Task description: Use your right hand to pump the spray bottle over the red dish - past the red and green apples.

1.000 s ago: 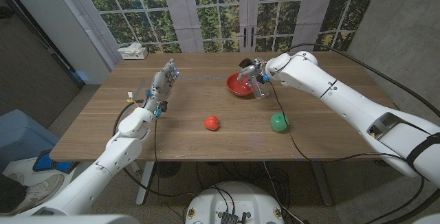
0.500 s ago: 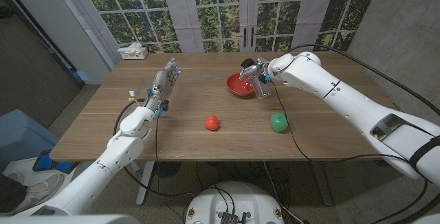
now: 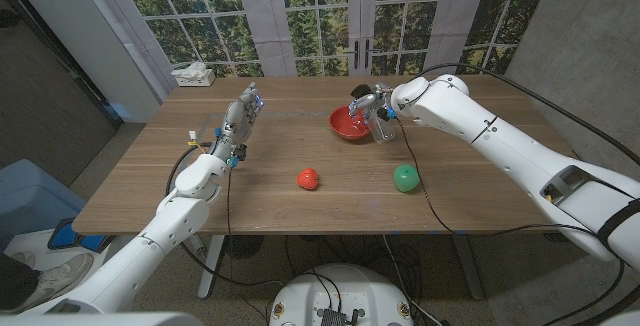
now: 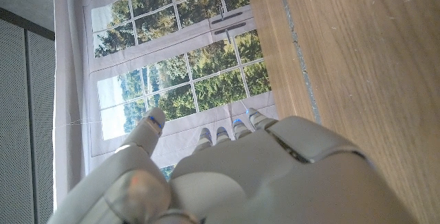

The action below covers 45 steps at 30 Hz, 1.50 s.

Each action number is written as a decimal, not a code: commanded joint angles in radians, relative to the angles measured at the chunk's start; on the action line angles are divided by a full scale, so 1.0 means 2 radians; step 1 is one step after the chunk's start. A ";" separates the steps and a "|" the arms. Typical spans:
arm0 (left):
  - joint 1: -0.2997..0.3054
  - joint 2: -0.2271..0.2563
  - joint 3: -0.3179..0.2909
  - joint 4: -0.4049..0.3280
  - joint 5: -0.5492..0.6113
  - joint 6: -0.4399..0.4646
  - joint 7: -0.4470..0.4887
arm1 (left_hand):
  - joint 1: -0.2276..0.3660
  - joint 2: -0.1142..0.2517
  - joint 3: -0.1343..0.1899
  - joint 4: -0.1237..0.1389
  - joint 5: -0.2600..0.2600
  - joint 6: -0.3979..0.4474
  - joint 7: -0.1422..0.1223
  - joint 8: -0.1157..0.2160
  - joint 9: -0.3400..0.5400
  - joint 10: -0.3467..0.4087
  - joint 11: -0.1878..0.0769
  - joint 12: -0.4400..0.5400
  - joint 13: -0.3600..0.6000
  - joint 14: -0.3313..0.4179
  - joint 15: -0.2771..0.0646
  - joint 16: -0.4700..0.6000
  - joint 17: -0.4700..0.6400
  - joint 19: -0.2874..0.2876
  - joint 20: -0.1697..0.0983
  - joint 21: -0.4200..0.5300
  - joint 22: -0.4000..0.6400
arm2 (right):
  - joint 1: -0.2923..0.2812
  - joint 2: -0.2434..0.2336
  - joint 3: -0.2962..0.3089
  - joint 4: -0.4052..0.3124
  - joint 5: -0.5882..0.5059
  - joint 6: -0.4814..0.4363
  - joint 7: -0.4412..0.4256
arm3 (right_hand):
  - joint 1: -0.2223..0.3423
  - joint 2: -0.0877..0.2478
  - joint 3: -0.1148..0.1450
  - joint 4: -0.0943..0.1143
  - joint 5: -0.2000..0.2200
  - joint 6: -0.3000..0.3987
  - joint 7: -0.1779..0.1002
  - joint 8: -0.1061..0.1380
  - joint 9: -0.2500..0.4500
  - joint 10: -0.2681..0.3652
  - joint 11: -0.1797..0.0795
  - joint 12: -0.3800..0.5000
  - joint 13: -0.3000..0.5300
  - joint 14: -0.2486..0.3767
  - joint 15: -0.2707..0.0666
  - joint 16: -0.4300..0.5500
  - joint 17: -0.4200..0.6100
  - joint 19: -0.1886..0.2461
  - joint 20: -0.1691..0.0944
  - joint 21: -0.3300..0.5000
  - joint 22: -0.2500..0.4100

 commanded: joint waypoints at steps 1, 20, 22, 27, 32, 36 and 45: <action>0.003 0.001 -0.001 -0.003 -0.001 0.000 0.001 | 0.005 0.018 0.001 -0.003 -0.002 -0.002 -0.001 0.001 0.001 -0.036 0.001 0.000 0.001 -0.059 -0.030 0.001 0.001 -0.002 -0.032 -0.002 0.001 | 0.000 0.001 -0.001 0.004 -0.003 0.009 0.001 | 0.033 0.029 -0.006 -0.002 -0.005 0.017 0.004 0.012 0.013 0.004 0.003 0.009 0.005 0.072 -0.115 0.191 0.035 0.070 -0.120 0.005 0.003; 0.003 0.000 -0.004 0.004 -0.004 -0.005 -0.004 | 0.006 0.014 -0.002 -0.009 -0.003 -0.002 -0.001 0.001 0.001 -0.037 0.000 0.000 0.001 -0.060 -0.031 0.001 0.001 -0.003 -0.033 -0.002 0.001 | 0.008 0.007 -0.008 0.013 -0.007 0.014 0.010 | 0.042 0.010 -0.016 -0.003 -0.004 0.089 0.036 0.186 0.253 0.040 0.017 0.036 0.008 0.077 -0.115 0.193 0.035 0.078 -0.120 0.017 0.007; 0.003 0.001 -0.004 0.005 -0.004 -0.005 -0.005 | 0.006 0.014 -0.003 -0.010 -0.003 -0.002 -0.001 0.001 0.001 -0.037 0.000 0.000 0.001 -0.060 -0.031 0.001 0.001 -0.003 -0.033 -0.002 0.001 | 0.014 0.008 -0.016 0.010 -0.016 0.005 0.006 | 0.041 0.006 -0.014 -0.003 -0.001 0.092 0.041 0.197 0.263 0.048 0.017 0.039 0.009 0.080 -0.115 0.193 0.035 0.079 -0.120 0.018 0.008; 0.004 0.000 -0.005 0.007 -0.007 -0.006 -0.007 | 0.006 0.013 -0.003 -0.011 -0.003 -0.002 -0.001 0.001 0.001 -0.037 0.000 0.000 0.001 -0.060 -0.031 0.001 0.001 -0.003 -0.033 -0.002 0.001 | 0.026 0.012 -0.031 0.007 -0.030 -0.016 0.003 | 0.013 -0.025 0.006 -0.005 0.039 0.116 0.040 0.251 0.273 0.096 0.012 0.059 0.013 0.095 -0.114 0.194 0.036 0.099 -0.115 0.017 0.013; 0.004 0.001 -0.006 0.009 -0.008 -0.007 -0.009 | 0.007 0.012 -0.004 -0.012 -0.003 -0.002 -0.001 0.001 0.001 -0.038 0.000 0.000 0.001 -0.061 -0.031 0.001 0.001 -0.003 -0.033 -0.002 0.001 | 0.034 0.017 -0.031 0.016 -0.023 -0.028 0.014 | -0.029 -0.044 0.025 -0.019 0.091 0.141 0.023 0.277 0.275 0.157 0.015 0.094 0.033 0.109 -0.116 0.198 0.038 0.115 -0.105 0.017 0.027; 0.004 0.000 -0.006 0.010 -0.008 -0.008 -0.009 | 0.007 0.012 -0.004 -0.014 -0.004 -0.003 -0.001 0.001 0.001 -0.038 0.000 0.000 0.001 -0.061 -0.031 0.001 0.001 -0.003 -0.033 -0.002 0.001 | 0.035 0.023 -0.029 0.023 -0.019 -0.032 0.013 | -0.059 -0.021 0.029 -0.007 0.076 0.181 0.023 0.280 0.277 0.194 -0.001 0.221 0.173 0.147 -0.110 0.196 0.035 0.128 -0.095 0.015 0.045; -0.001 -0.001 -0.006 0.018 -0.012 -0.009 -0.016 | 0.008 0.012 -0.004 -0.017 -0.004 -0.005 -0.002 0.000 0.001 -0.039 0.000 0.000 0.001 -0.062 -0.030 0.001 0.001 -0.003 -0.033 -0.002 0.001 | 0.091 0.023 -0.072 0.063 -0.008 -0.057 0.097 | -0.052 -0.006 0.046 -0.006 0.070 0.215 0.024 0.282 0.279 0.189 -0.001 0.271 0.231 0.154 -0.109 0.197 0.036 0.132 -0.090 0.011 0.054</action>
